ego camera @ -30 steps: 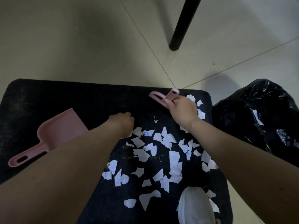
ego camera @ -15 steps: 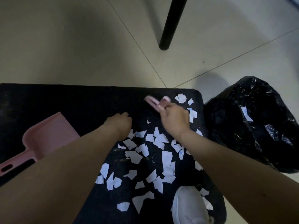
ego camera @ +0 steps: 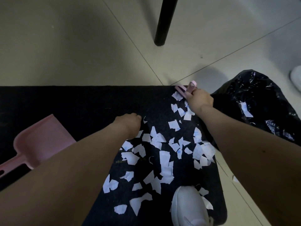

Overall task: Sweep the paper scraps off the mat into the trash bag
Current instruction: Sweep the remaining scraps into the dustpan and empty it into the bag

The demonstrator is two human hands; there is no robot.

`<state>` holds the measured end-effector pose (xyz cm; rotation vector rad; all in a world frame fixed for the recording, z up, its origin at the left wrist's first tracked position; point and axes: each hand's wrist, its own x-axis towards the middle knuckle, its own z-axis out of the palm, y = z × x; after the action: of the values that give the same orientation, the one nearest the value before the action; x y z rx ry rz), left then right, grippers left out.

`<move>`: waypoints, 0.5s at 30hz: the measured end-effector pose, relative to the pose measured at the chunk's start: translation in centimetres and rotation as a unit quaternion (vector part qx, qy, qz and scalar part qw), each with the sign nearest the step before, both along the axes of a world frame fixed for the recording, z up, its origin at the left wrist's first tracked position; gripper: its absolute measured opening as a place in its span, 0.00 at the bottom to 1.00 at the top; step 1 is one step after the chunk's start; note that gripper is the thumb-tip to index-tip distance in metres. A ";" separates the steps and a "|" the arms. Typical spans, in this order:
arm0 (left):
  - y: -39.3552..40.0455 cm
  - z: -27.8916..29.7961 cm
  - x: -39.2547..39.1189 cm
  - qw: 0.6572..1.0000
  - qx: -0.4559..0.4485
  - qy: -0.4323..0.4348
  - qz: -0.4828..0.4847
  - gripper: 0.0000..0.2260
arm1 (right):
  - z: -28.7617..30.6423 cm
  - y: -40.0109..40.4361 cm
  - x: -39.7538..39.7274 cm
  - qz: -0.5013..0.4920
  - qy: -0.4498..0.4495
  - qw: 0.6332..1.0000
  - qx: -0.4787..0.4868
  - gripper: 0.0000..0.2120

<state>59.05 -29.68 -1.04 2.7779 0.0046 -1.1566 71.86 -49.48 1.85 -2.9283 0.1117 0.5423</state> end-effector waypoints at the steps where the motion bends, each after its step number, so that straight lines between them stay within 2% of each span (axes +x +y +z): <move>1: 0.0 0.0 0.1 1.000 0.001 0.002 0.005 0.26 | 0.1 0.0 -0.3 0.008 0.006 1.000 0.016 0.16; 4: -0.1 0.2 0.1 1.000 -0.004 0.007 0.012 0.26 | 0.6 -0.2 -1.7 0.063 0.020 0.997 0.038 0.18; 6: -0.1 0.3 -0.1 1.000 -0.005 0.009 0.010 0.24 | 1.1 -0.4 -2.2 0.085 -0.006 0.996 0.040 0.21; 10: 0.3 0.6 -0.4 1.000 -0.001 0.002 0.020 0.28 | 1.9 -0.9 -1.5 -0.013 -0.101 0.994 0.048 0.20; 12: 0.5 0.7 -0.6 1.000 0.002 0.003 0.020 0.28 | 1.4 -1.2 -1.0 -0.042 -0.094 0.994 0.032 0.19; 15: 0.8 0.5 -1.0 1.000 0.009 0.004 0.018 0.25 | 0.7 -0.7 -0.8 -0.027 -0.054 0.998 -0.006 0.16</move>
<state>58.10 -28.88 -0.50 2.7765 0.0666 -1.1655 71.02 -50.14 2.50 -2.9490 0.1796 0.3771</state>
